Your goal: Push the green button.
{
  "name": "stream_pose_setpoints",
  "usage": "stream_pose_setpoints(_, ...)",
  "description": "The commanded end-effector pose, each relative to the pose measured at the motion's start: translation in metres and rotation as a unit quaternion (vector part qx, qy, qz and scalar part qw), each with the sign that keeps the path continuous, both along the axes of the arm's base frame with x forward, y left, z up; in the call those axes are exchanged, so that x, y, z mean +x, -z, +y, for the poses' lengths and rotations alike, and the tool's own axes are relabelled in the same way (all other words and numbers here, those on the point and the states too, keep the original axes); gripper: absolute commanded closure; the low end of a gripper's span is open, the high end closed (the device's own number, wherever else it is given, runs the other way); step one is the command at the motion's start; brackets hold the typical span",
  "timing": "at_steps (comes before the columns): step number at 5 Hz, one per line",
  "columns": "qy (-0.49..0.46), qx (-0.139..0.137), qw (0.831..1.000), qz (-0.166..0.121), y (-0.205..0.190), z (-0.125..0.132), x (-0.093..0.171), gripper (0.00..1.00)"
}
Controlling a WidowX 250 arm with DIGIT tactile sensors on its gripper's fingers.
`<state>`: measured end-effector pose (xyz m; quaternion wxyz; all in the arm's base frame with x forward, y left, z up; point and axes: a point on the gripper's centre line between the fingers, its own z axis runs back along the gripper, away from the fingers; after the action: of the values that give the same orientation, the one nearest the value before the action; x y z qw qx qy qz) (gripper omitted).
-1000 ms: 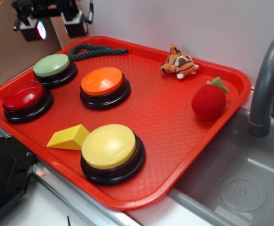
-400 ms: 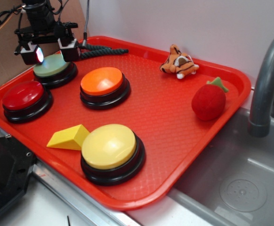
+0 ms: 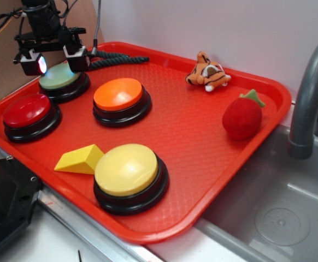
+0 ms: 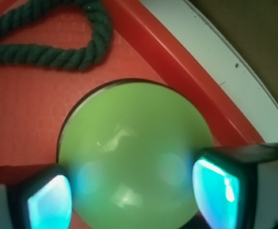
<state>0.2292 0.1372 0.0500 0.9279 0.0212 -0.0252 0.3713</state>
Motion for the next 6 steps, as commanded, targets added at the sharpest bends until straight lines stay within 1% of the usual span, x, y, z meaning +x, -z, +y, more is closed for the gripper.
stream_pose_setpoints(1,0.010,0.000,1.000,-0.010,-0.004,0.013,-0.008,0.00)
stream_pose_setpoints(2,0.045,-0.014,0.999,-0.025,-0.023,0.008,-0.010,0.00)
stream_pose_setpoints(3,0.056,-0.020,0.998,-0.037,-0.047,0.000,-0.017,0.00)
stream_pose_setpoints(4,0.057,-0.021,0.997,-0.044,-0.059,-0.005,-0.021,0.00)
stream_pose_setpoints(5,0.063,-0.028,0.996,-0.057,-0.068,-0.009,-0.025,0.00)
stream_pose_setpoints(6,0.065,-0.018,0.997,-0.049,-0.076,-0.011,-0.023,0.00)
